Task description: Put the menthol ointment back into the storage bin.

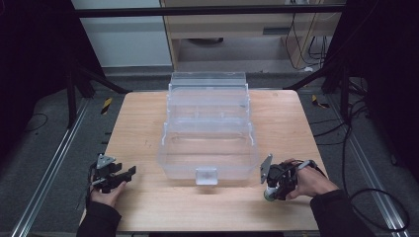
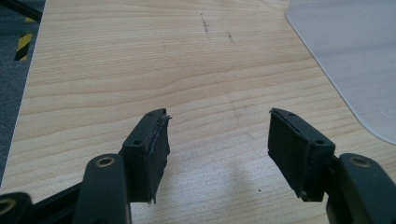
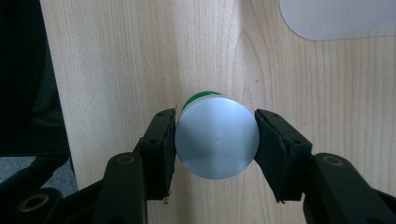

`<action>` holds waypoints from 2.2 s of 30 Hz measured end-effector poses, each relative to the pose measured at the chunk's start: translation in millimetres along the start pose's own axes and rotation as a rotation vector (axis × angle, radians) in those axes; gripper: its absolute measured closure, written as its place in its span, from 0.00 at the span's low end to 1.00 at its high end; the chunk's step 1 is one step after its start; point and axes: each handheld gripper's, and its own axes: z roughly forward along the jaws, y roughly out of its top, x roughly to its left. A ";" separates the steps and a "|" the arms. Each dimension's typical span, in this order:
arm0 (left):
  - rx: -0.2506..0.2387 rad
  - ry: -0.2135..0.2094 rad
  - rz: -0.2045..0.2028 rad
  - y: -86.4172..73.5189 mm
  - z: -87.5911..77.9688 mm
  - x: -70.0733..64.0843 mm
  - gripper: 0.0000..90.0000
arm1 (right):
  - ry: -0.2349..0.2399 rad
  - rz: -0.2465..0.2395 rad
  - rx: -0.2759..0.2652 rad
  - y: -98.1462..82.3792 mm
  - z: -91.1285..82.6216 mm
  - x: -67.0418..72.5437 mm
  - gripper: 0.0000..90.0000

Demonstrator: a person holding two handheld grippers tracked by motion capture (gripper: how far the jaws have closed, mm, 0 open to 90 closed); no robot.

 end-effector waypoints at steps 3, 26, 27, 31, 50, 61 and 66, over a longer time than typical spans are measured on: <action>0.000 0.000 0.000 0.0 0.1 0.0 0.42 | -0.002 -0.002 0.001 0.1 0.1 -0.1 0.55; -0.002 0.001 0.002 0.0 0.1 -0.4 0.42 | -0.001 0.019 0.001 -1.8 -18.6 -0.9 0.56; -0.002 0.001 0.003 0.1 0.0 -0.4 0.42 | -0.002 0.018 0.005 -1.4 -20.6 -1.0 0.56; 0.000 0.000 0.002 0.0 -0.2 -0.3 0.42 | -0.011 0.024 -0.004 0.0 -31.4 -2.1 0.56; 0.003 -0.003 0.006 0.1 0.5 -0.3 0.42 | -0.025 0.028 -0.033 13.6 -76.9 -11.7 0.56; 0.003 -0.003 0.006 0.0 0.6 -0.4 0.42 | -0.031 0.023 -0.049 24.6 -101.4 -18.8 0.56; 0.006 -0.004 0.009 0.0 0.8 -0.2 0.42 | -0.034 0.024 -0.055 29.0 -109.3 -22.1 0.56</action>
